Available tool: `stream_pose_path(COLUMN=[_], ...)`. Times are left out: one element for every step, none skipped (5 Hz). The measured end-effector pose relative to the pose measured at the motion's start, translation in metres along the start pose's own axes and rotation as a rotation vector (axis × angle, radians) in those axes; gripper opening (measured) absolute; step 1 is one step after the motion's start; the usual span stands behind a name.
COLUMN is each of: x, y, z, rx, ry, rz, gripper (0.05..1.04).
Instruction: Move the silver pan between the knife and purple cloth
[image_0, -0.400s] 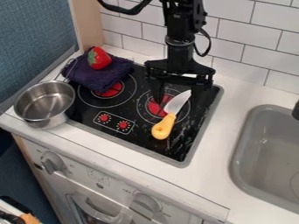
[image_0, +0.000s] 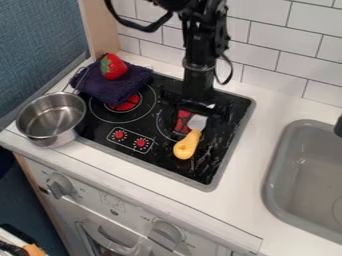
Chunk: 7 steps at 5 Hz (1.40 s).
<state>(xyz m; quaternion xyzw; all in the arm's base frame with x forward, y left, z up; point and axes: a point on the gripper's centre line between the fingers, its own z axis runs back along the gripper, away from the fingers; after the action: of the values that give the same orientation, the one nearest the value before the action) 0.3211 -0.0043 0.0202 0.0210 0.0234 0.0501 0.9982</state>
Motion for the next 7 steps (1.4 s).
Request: stream_pose_path(x=[-0.011, -0.016, -0.018, -0.026, -0.038, -0.048, -0.049], y=[0.024, 0.052, 0.089, 0.125, 0.155, 0.185, 0.201], z=[0.021, 0.039, 0.051, 0.063, 0.060, 0.048, 0.041], rx=[0.030, 0.029, 0.061, 0.056, 0.138, 0.142, 0.160], ry=[-0.032, -0.021, 0.026, 0.083, 0.210, 0.199, 0.162], rz=[-0.093, -0.138, -0.212, -0.394, -0.549, -0.639, -0.714], gripper=[1.000, 1.000, 1.000, 1.000, 1.000, 1.000, 1.000])
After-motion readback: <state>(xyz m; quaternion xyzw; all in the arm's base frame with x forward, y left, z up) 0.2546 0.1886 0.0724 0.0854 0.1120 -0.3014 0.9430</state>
